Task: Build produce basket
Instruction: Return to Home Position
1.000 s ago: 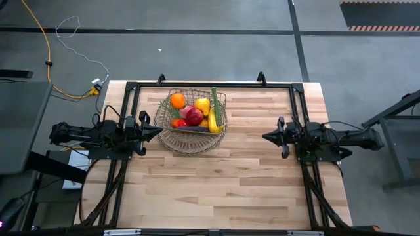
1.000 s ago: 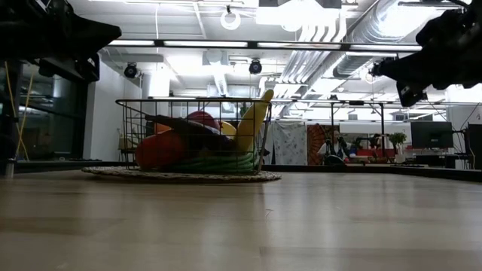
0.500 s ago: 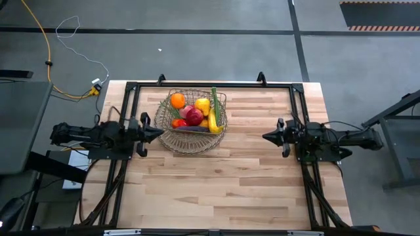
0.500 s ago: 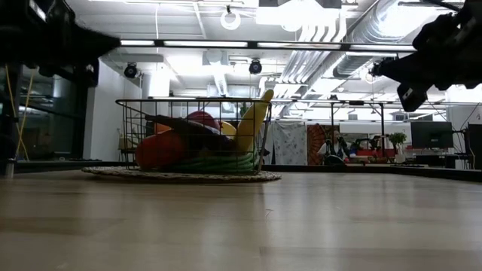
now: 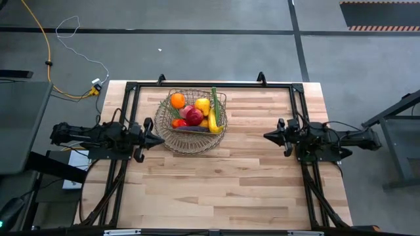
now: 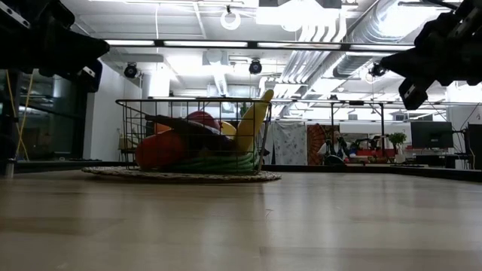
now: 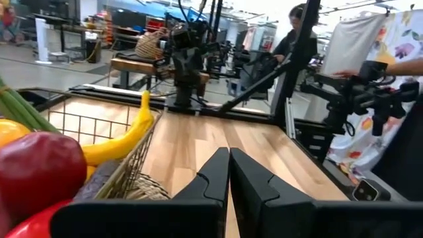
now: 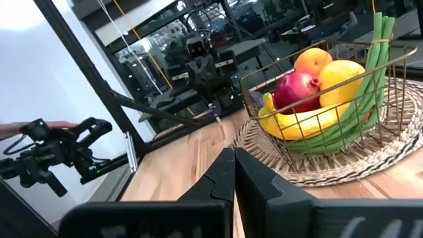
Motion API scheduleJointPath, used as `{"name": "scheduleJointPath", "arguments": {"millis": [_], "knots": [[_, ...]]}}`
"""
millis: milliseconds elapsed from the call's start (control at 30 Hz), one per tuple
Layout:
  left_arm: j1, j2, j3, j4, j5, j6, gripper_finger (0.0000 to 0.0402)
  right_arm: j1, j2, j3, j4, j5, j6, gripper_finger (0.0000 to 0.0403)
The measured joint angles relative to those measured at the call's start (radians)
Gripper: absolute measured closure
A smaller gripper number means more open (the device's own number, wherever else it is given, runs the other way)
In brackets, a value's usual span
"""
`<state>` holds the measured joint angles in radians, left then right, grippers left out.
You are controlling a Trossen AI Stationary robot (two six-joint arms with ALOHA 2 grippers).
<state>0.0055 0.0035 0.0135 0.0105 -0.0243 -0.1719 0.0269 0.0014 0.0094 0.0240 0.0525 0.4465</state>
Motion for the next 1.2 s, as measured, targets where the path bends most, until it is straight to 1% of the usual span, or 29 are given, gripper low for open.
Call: {"name": "scheduleJointPath", "arguments": {"millis": [167, 1200], "knots": [[0.000, 0.002, 0.000, 0.002, -0.013, 0.000, 0.0398, 0.000, 0.015, 0.000, 0.000, 0.000, -0.001, 0.0402], [0.000, 0.007, -0.001, 0.001, -0.013, 0.000, 0.0398, 0.000, 0.015, -0.001, 0.001, 0.000, -0.001, 0.0402]]}}
